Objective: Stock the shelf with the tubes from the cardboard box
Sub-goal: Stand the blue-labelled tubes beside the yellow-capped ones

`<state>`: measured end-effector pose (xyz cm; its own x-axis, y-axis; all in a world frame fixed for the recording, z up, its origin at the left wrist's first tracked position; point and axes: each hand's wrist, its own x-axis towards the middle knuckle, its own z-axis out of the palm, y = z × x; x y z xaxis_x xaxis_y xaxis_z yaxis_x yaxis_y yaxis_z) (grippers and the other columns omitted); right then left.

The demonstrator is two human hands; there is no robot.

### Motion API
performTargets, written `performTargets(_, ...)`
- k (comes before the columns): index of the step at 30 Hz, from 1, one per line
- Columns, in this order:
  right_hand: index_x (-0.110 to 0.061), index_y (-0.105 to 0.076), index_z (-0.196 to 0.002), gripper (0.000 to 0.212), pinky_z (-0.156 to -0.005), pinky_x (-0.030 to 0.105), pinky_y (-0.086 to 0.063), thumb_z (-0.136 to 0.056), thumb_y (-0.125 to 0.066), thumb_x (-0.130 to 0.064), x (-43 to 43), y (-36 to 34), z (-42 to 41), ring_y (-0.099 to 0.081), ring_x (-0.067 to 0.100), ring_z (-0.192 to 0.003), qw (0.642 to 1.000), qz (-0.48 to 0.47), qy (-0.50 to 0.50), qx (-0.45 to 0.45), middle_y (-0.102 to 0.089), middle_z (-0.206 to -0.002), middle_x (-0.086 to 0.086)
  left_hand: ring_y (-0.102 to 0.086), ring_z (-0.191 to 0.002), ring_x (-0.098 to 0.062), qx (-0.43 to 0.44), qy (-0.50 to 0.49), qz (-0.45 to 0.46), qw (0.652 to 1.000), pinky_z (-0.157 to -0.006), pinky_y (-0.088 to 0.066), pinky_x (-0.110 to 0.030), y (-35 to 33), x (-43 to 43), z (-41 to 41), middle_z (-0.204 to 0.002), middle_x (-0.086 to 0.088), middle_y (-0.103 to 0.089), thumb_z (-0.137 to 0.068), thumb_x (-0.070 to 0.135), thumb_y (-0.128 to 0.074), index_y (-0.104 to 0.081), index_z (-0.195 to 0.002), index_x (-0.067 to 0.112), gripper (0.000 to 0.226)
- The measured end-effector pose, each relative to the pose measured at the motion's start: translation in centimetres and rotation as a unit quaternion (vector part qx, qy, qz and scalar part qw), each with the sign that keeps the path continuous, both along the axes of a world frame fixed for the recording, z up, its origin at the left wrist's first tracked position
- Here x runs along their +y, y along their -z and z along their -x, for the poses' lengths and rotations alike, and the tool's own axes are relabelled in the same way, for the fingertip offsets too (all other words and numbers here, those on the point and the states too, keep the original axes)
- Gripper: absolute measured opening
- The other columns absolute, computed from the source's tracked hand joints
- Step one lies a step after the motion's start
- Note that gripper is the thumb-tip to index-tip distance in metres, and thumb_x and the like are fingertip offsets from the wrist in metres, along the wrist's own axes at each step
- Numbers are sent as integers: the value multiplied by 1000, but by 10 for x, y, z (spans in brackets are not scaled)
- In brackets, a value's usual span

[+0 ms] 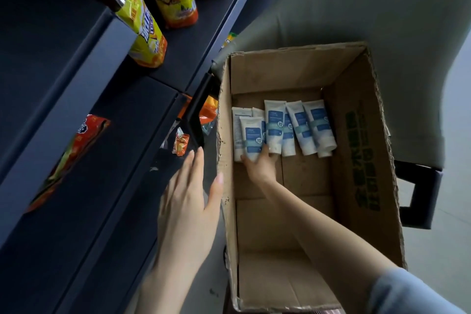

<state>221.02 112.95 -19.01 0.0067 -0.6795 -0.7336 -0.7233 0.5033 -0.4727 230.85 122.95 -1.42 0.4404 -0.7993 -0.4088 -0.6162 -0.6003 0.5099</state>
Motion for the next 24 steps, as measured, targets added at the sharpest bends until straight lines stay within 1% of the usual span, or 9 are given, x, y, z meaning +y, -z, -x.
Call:
performTargets(4,-15,-41,-132,52,-97,38,-47,-88,-63,-33,-11,-1,8,-55,28,-114,999,-15,34,-35,-50,-131,10,-21,-140,-9,19,-12,7,1000,-111,-23,-30,1,-6,1,-155,13,-20,-84,60,-24,-16,-148,32,71)
performTargets(6,-12,-46,-126,45,-93,32,-48,-89,-64,-27,-20,-9,15,-57,24,-112,994,-64,56,-72,-56,-121,4,-23,-140,-9,27,-19,18,999,-110,-23,-29,0,-9,3,-154,12,-24,-89,63,-29,-20,-148,30,68)
performTargets(9,-1,-45,-129,50,-94,32,-48,-89,-66,-22,-30,-30,28,-58,22,-109,952,-231,85,-184,-58,-119,6,-23,-138,-6,39,-22,29,999,-106,-21,-22,-4,-14,7,-152,13,-28,-87,54,-29,-25,-147,29,65)
performTargets(11,0,-43,-127,46,-85,33,-53,-90,-64,-18,-32,-47,38,-60,19,-99,918,-285,104,-255,-59,-114,9,-24,-135,-2,41,-13,38,998,-102,-19,-17,-5,-16,8,-150,14,-32,-91,47,-34,-28,-146,29,58)
performTargets(14,-10,-45,-125,41,-86,32,-54,-89,-64,-16,-26,-76,53,-64,17,-96,916,-244,101,-303,-63,-107,6,-25,-123,9,54,-8,57,997,-98,-20,-9,-6,-19,10,-145,16,-38,-94,39,-40,-35,-143,29,50)
performTargets(16,-17,-51,-125,41,-85,28,-55,-87,-67,-21,-20,-99,61,-66,15,-98,929,-176,59,-321,-66,-110,7,-25,-119,12,81,-18,73,994,-88,-21,5,-9,-23,12,-140,18,-41,-93,39,-42,-38,-141,29,49)
performTargets(18,-23,-56,-121,45,-79,23,-54,-80,-74,-26,-11,-123,65,-67,12,-94,938,-96,20,-333,-69,-107,6,-33,-117,13,125,-31,96,987,-82,-23,10,-13,-28,16,-134,20,-43,-92,40,-43,-41,-139,28,49)
performTargets(22,-19,-55,-113,46,-72,26,-55,-72,-76,-17,10,-156,57,-65,6,-86,923,2,1,-386,-70,-89,-8,-55,-108,6,217,-48,144,964,-79,-42,-4,-21,-36,30,-123,13,-59,-90,38,-47,-50,-131,21,44)
performTargets(24,-19,-54,-112,44,-77,34,-57,-73,-75,-17,20,-159,51,-66,7,-90,925,49,-9,-376,-68,-93,-9,-61,-102,1,240,-90,172,951,-75,-49,-10,-21,-35,34,-114,11,-64,-91,30,-52,-51,-127,20,38)
